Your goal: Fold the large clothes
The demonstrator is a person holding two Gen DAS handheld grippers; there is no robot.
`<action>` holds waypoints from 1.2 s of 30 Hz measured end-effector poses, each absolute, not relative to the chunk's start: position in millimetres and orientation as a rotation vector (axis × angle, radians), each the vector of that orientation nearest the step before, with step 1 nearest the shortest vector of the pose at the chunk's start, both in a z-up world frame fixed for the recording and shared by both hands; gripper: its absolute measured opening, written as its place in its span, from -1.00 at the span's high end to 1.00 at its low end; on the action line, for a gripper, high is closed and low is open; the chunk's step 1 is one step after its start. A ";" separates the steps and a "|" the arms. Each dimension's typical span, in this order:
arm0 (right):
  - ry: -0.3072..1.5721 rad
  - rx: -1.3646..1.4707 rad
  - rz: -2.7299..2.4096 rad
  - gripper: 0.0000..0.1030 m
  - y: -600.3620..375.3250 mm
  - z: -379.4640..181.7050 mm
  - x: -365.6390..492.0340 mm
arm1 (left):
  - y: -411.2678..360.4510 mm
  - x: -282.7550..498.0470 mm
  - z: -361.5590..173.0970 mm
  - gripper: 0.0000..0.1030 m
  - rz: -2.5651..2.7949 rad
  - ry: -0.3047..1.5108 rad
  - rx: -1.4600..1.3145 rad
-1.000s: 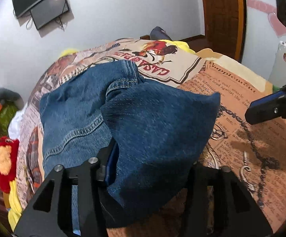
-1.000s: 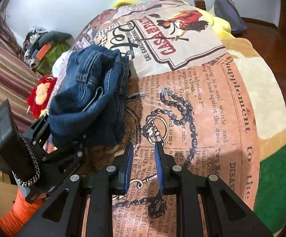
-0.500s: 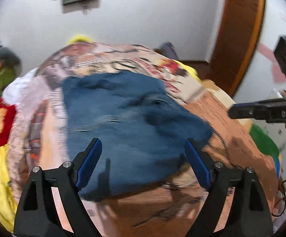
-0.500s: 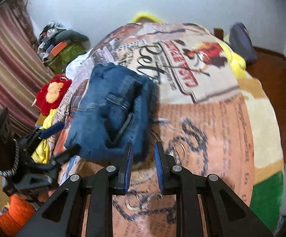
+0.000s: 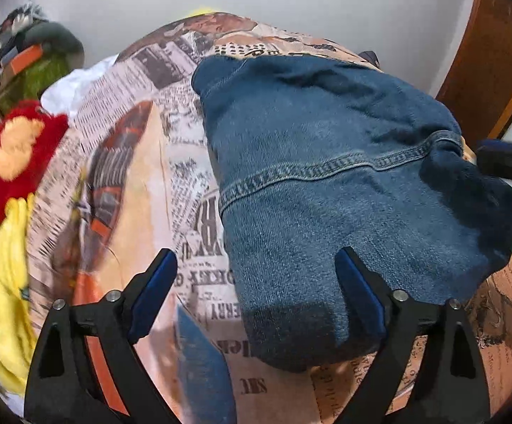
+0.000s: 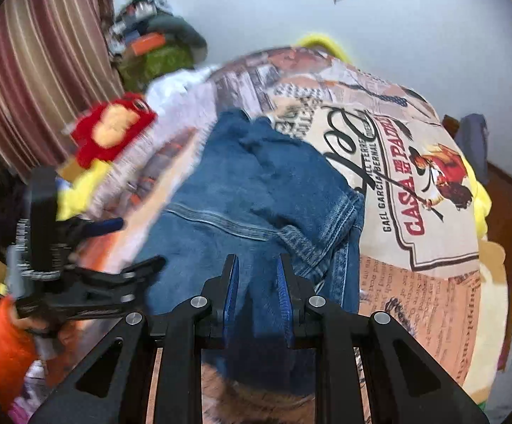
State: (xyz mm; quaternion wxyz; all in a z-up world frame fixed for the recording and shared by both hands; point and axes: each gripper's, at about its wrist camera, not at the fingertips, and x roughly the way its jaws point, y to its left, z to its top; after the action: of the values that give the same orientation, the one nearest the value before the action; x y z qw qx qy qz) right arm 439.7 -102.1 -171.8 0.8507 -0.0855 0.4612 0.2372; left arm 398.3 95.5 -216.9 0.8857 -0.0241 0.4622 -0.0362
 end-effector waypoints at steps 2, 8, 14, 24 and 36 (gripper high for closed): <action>1.019 -0.208 0.464 0.67 -101.7 -194.1 448.7 | 97.3 396.3 -221.2 -0.83 -0.080 0.956 -0.071; 1.028 -0.152 0.517 0.66 -135.5 -221.7 449.0 | 94.6 394.0 -227.1 -0.84 -0.096 0.955 -0.068; 0.991 -0.147 0.382 -0.77 -164.6 -238.7 443.0 | 91.9 384.1 -225.8 -0.83 -0.098 0.966 -0.046; 1.022 -0.025 0.313 -0.75 -215.9 -225.9 432.5 | 100.5 364.3 -219.9 -0.83 -0.092 0.984 -0.044; 1.029 0.203 0.487 -0.74 -196.3 -187.4 475.2 | 92.8 405.5 -197.2 -0.82 -0.040 0.926 0.035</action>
State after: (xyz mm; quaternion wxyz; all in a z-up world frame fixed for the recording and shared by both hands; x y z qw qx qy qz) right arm 475.2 -196.3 -187.4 0.8373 0.0960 0.4864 0.2303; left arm 405.5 92.8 -197.2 0.8943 0.0171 0.4468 -0.0195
